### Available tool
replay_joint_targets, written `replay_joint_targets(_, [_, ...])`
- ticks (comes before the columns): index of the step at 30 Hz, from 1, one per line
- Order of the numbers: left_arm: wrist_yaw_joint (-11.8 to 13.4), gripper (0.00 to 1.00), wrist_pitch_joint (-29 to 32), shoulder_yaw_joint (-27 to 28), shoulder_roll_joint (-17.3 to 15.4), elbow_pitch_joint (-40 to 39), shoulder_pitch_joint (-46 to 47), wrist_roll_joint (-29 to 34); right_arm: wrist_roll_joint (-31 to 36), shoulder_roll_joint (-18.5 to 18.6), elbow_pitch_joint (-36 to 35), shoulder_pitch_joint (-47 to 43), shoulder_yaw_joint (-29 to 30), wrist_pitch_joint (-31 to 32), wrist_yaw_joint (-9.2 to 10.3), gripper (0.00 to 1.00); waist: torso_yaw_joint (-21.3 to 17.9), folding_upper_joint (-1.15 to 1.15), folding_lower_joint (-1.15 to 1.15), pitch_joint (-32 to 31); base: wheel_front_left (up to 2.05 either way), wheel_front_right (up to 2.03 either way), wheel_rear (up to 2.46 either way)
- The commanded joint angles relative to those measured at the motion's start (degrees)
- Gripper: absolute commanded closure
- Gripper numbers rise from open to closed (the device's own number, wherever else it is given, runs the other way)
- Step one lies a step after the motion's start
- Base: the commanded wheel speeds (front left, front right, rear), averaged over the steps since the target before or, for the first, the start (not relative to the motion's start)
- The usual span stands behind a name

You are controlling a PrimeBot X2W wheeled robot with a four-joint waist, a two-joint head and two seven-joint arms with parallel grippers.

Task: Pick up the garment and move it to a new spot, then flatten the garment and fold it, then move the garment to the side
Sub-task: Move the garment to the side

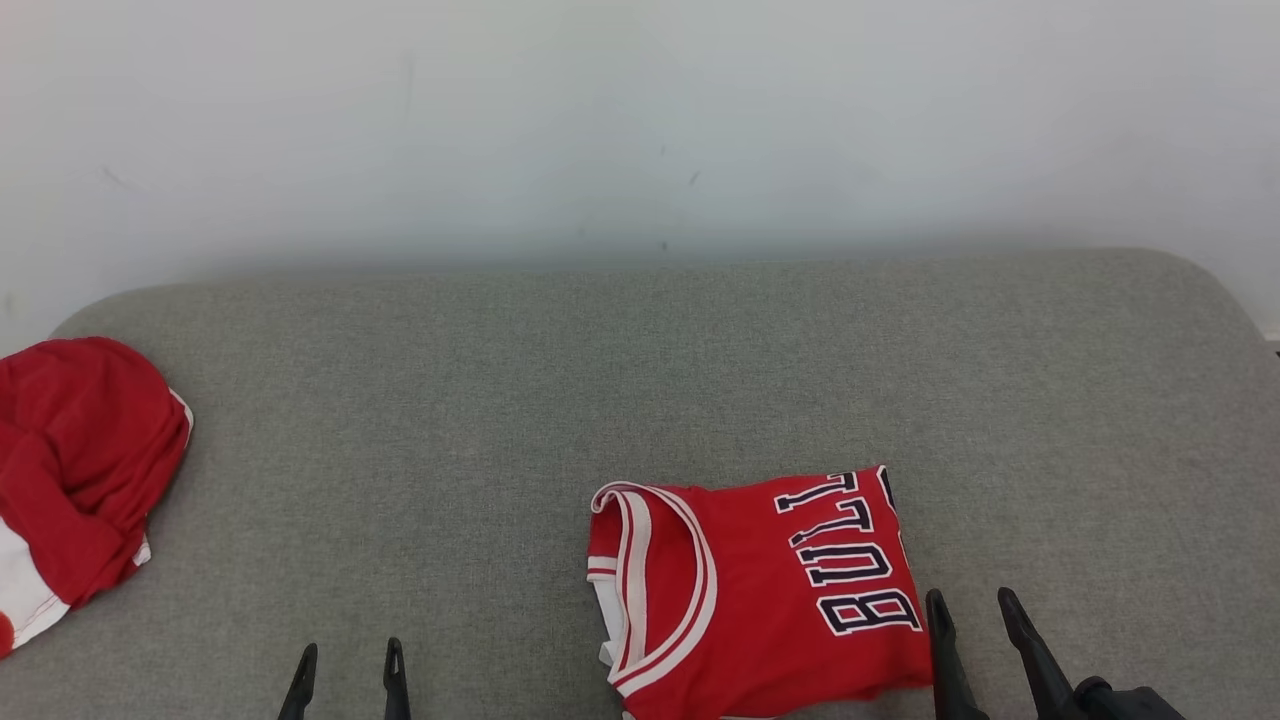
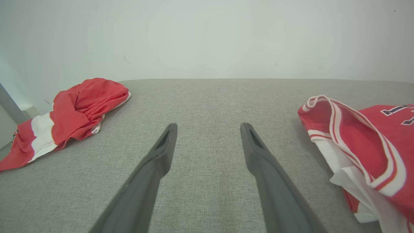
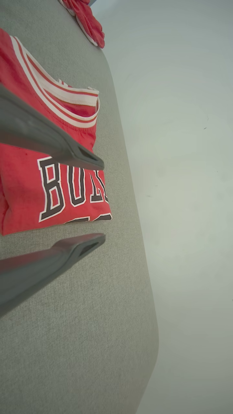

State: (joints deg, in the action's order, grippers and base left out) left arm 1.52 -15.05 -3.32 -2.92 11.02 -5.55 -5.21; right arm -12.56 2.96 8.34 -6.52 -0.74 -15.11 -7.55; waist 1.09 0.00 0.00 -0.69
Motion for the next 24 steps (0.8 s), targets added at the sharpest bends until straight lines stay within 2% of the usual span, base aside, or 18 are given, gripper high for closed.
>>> replay_joint_targets(1, [0.12,0.00,-0.18,0.16,0.06,0.02,-0.24,0.14,0.41,-0.17,0.04,-0.38,-0.10,-0.03,0.15,0.00,-0.03,0.00,0.00,0.05,0.00,0.00,0.00])
replay_joint_targets(16, [-0.07,0.00,-0.18,0.10,0.06,0.12,-0.22,0.06,0.30,-0.16,0.73,0.26,0.44,-0.03,0.15,0.00,0.05,0.00,0.00,0.15,0.00,0.00,0.00])
replay_joint_targets(18, [-0.02,0.00,-0.18,0.09,0.06,0.18,-0.18,-0.16,-1.22,-0.16,0.78,1.28,0.59,-0.03,0.15,0.00,0.11,0.00,0.00,0.15,0.00,0.00,0.00])
replay_joint_targets(24, [-0.28,0.00,-0.18,-0.50,0.06,0.39,0.55,-0.25,-0.05,-0.12,4.19,6.68,0.34,-0.01,0.15,0.00,0.67,0.00,0.00,0.56,0.00,0.00,0.00])
